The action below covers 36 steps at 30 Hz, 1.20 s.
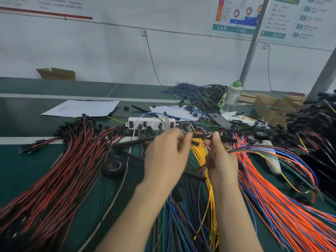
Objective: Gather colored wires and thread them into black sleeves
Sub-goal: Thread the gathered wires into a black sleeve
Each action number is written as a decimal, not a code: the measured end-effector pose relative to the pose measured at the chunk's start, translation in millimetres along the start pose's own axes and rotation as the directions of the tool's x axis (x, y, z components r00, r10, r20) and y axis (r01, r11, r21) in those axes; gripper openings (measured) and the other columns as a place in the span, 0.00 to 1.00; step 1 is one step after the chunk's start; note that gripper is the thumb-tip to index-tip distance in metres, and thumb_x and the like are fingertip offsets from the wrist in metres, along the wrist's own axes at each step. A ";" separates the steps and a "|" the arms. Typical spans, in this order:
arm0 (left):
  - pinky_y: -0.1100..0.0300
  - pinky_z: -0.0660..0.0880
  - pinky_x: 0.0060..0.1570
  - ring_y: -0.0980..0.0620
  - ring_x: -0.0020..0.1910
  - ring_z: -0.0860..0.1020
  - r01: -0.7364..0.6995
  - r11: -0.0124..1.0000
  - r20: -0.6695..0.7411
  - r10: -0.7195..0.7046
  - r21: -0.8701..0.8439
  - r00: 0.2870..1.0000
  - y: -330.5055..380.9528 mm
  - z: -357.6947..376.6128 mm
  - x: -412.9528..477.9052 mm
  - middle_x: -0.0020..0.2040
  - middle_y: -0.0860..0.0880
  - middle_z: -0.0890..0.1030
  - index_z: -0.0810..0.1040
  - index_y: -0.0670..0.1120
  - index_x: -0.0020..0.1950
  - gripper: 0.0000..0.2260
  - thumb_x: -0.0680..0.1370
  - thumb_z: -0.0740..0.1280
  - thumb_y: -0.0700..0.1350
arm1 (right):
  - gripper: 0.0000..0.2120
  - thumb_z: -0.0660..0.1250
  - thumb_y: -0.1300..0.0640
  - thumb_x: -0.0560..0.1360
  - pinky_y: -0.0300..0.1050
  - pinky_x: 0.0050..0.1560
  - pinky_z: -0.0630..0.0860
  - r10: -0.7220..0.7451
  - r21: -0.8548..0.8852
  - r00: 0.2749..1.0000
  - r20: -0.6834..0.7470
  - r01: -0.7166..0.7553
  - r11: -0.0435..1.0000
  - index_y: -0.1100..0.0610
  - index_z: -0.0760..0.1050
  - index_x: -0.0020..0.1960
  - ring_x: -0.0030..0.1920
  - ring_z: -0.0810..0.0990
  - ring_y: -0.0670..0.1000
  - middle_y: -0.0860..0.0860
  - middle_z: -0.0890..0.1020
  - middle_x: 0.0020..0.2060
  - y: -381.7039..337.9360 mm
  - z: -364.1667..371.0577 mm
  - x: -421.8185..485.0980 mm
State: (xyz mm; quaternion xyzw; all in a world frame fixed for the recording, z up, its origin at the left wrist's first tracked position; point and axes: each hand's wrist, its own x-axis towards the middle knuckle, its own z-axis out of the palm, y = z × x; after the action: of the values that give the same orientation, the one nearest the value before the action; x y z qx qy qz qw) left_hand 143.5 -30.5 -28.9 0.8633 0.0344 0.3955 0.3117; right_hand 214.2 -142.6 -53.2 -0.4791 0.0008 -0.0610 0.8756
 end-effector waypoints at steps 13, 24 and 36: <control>0.69 0.67 0.26 0.61 0.24 0.68 0.477 0.255 0.311 -0.495 -0.841 0.812 -25.9 18.3 -5.1 0.27 0.54 0.71 0.80 0.42 0.43 0.11 0.80 0.61 0.44 | 0.13 0.64 0.60 0.78 0.32 0.18 0.52 0.121 -0.040 0.973 0.194 -0.115 0.993 0.58 0.69 0.35 0.16 0.56 0.41 0.49 0.76 0.22 9.3 8.9 -12.0; 0.67 0.78 0.36 0.56 0.34 0.81 0.546 -0.002 0.476 -0.493 -0.838 0.728 -30.2 31.5 -20.7 0.34 0.47 0.82 0.79 0.39 0.41 0.06 0.77 0.65 0.37 | 0.16 0.59 0.54 0.81 0.33 0.18 0.49 0.196 0.089 0.961 0.193 -0.216 0.972 0.52 0.64 0.34 0.17 0.54 0.41 0.44 0.59 0.17 9.2 11.8 -16.4; 0.63 0.74 0.38 0.54 0.31 0.78 0.631 0.298 0.509 -0.396 -0.716 0.764 -20.2 36.6 -26.2 0.30 0.47 0.75 0.69 0.43 0.40 0.13 0.77 0.51 0.29 | 0.22 0.49 0.46 0.83 0.36 0.18 0.49 0.031 0.576 0.990 0.134 -0.104 0.811 0.55 0.66 0.34 0.22 0.47 0.47 0.45 0.57 0.17 -7.7 -12.3 -6.7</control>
State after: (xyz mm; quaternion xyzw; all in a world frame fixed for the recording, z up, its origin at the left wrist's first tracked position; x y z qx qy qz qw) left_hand 155.2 -41.1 -75.7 0.5686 0.0721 0.1296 0.8092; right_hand 206.0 -156.2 -53.7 -0.1909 -0.0526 0.0013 0.9802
